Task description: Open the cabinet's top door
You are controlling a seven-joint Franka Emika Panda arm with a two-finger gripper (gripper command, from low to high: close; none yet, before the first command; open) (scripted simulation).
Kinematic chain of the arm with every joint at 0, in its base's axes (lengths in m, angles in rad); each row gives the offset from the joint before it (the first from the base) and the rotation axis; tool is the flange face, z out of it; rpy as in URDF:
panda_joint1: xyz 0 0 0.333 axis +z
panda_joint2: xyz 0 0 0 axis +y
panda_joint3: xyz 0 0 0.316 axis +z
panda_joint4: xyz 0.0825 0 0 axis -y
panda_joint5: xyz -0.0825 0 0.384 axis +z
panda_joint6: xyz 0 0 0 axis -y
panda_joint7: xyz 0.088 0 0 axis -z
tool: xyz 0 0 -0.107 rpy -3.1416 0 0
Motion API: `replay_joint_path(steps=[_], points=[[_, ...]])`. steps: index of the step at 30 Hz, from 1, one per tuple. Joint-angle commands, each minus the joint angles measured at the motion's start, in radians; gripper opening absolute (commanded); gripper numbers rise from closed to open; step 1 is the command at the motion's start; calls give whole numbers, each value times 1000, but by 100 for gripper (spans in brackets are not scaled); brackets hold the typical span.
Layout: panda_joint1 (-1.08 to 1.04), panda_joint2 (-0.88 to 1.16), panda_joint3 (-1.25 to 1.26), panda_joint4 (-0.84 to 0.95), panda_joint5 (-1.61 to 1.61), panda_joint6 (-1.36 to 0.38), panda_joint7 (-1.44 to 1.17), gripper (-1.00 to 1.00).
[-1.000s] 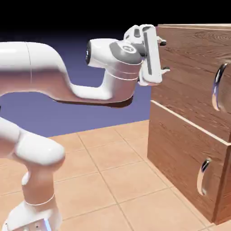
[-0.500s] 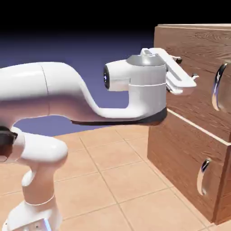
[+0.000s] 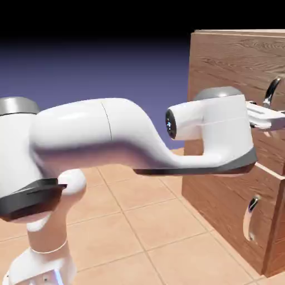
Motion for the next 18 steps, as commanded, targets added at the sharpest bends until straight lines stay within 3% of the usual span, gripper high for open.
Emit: replay_joint_path(steps=[1,18], points=[[-36,8,21,-31,0,-17,15,-100],[-652,47,446,-485,199,-245,73,-100]])
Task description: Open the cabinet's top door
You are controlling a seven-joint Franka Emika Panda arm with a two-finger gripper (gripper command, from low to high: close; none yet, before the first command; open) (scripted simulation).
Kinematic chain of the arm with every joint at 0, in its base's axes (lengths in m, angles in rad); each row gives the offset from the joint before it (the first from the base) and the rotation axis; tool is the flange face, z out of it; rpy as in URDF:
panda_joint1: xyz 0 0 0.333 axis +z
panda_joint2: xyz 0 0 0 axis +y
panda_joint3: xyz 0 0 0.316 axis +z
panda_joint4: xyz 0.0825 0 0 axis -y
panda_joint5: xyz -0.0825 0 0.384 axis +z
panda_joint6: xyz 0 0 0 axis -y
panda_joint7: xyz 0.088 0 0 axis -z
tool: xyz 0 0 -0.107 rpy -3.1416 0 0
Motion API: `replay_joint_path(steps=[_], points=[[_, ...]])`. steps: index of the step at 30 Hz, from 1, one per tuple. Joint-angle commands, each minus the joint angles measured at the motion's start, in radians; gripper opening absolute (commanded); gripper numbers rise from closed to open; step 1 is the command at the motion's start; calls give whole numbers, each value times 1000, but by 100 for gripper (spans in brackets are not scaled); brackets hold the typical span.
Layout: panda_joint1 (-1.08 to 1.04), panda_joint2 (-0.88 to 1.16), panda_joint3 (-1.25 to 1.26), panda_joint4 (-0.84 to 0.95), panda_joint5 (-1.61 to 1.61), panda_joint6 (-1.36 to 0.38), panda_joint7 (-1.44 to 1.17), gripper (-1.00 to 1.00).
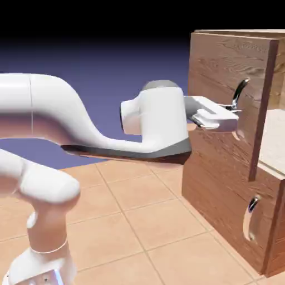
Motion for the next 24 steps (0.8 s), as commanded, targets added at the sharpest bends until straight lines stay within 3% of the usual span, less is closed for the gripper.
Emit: replay_joint_path(steps=[1,15,24], points=[[-36,-7,29,-25,24,-10,-7,-100],[-531,-226,486,-373,503,-120,-195,-100],[-686,-431,714,-524,895,-170,-404,-100]])
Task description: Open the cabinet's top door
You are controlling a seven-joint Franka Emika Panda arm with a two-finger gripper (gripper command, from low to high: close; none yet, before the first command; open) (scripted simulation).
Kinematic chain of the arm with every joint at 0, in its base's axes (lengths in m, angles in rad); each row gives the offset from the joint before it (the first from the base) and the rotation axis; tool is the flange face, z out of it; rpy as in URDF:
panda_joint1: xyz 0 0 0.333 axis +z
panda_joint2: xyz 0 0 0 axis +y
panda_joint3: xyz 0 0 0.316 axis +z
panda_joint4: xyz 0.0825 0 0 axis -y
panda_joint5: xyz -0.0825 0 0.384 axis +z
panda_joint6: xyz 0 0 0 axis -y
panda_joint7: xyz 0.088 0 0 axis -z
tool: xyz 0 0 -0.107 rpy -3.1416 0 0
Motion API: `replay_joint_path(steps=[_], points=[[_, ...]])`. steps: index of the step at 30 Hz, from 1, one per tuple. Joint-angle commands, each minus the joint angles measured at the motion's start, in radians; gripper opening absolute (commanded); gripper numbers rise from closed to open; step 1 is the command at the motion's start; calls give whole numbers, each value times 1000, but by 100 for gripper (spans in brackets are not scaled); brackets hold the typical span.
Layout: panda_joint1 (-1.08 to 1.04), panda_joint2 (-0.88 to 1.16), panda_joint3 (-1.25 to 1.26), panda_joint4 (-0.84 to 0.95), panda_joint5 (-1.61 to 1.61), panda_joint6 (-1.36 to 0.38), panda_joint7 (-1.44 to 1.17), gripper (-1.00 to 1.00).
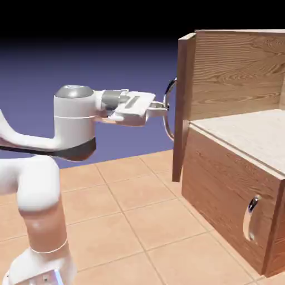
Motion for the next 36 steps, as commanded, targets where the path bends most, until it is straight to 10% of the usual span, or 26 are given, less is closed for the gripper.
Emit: replay_joint_path(steps=[1,20,36], points=[[-4,-23,21,-14,45,-11,-26,-100],[204,-304,608,-77,809,-565,-302,-100],[29,-132,1147,349,1249,-1132,-287,-100]])
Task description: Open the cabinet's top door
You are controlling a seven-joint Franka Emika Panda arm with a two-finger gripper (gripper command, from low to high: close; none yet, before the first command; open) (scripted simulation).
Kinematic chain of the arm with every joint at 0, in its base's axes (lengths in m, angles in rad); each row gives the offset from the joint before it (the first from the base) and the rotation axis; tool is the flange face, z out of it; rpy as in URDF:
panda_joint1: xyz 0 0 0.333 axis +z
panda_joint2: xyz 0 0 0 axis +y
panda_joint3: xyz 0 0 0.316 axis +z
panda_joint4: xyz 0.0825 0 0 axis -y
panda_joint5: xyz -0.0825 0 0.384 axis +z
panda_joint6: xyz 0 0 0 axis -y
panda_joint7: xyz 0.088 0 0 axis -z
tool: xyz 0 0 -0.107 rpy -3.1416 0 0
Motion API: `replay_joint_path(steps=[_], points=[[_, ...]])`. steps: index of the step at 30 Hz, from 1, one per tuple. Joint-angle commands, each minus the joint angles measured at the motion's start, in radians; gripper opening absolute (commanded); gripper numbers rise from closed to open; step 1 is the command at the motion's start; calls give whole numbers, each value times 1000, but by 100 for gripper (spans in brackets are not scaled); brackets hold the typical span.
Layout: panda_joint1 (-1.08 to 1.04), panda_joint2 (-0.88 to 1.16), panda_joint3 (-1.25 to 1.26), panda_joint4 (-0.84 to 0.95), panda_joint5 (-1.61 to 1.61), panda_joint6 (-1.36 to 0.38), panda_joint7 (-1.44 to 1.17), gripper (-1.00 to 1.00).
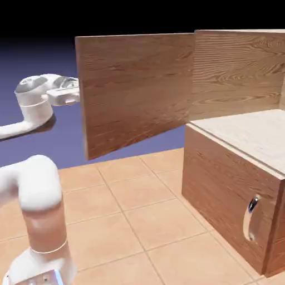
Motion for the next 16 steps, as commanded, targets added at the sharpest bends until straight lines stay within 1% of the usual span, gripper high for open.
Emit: replay_joint_path(steps=[1,15,16], points=[[-28,8,23,36,16,-31,-1,-100],[-433,55,228,543,140,-420,-57,-100],[-440,55,230,551,141,-426,-58,-100]])
